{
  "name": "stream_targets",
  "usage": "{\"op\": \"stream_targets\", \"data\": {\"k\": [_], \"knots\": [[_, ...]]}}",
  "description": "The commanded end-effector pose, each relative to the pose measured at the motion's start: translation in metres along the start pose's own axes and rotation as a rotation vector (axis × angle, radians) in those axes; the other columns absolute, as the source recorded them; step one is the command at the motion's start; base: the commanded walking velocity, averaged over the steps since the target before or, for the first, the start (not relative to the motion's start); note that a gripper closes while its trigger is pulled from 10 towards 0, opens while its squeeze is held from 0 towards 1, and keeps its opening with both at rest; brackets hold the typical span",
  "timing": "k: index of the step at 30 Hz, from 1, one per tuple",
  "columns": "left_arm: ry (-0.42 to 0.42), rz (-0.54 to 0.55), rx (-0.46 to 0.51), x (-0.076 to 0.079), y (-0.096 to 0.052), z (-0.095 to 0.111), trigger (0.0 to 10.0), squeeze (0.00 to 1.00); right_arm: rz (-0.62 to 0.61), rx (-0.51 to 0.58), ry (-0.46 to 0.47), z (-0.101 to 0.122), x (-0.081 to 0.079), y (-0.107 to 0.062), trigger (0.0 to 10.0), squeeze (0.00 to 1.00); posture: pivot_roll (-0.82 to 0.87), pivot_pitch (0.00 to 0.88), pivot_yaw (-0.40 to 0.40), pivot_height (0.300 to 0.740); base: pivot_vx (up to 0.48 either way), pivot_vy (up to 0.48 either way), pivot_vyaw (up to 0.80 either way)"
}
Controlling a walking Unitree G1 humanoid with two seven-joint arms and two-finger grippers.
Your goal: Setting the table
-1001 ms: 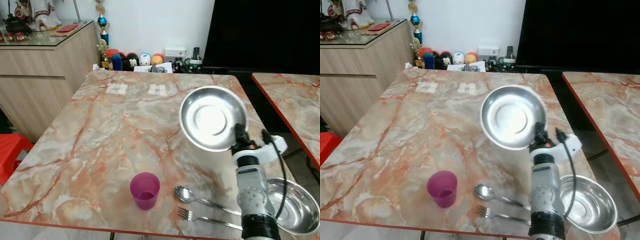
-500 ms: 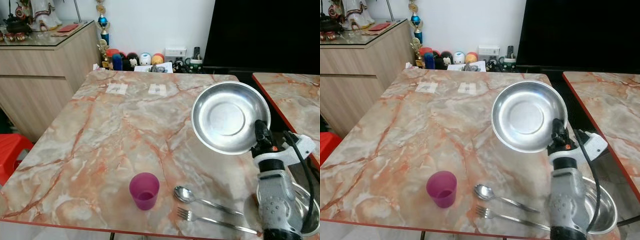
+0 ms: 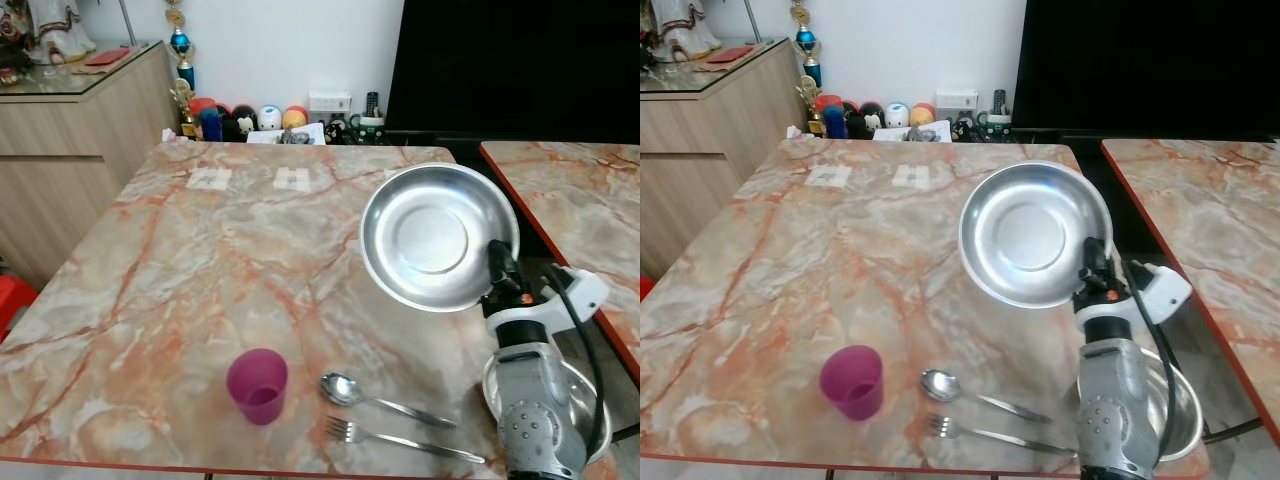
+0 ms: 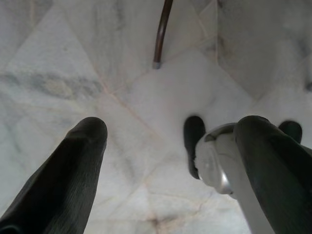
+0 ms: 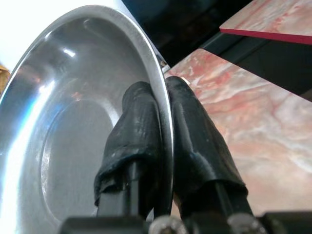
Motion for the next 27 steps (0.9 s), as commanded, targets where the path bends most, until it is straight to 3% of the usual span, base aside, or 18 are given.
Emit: {"op": "stream_targets", "data": {"k": [1,9,14,27], "knots": [[0.008,0.018,-0.002,-0.004,-0.001,-0.003,10.0,0.00,0.027,0.023,0.004,0.007,-0.011,0.001,10.0,0.00,-0.02,0.000,-0.027,0.740,0.000,-0.322,0.00],[0.014,0.012,0.027,0.001,0.001,0.006,10.0,0.00,0.011,0.030,0.023,0.008,-0.014,-0.002,10.0,0.00,-0.02,0.000,-0.021,0.740,0.000,-0.323,0.00],[0.017,0.007,0.036,0.002,0.001,0.008,10.0,0.00,0.004,0.029,0.029,0.007,-0.013,-0.004,10.0,0.00,-0.02,0.000,-0.020,0.740,0.000,-0.326,-0.76],[0.019,0.006,0.057,0.004,0.002,0.014,10.0,0.00,-0.008,0.047,0.032,0.008,-0.015,-0.002,10.0,0.00,-0.02,0.000,-0.017,0.740,0.000,-0.323,0.00]]}}
Point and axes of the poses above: a point about 5 cm out from each wrist's last joint towards the gripper, its own y axis pointing out of the wrist towards the gripper, its own z axis along the axis of the wrist's last joint, x = y × z, the point moved 3 cm from there along y, pointing out of the wrist towards the gripper, and after that the axes turned 7 degrees about -y, right-handed, at the moved point
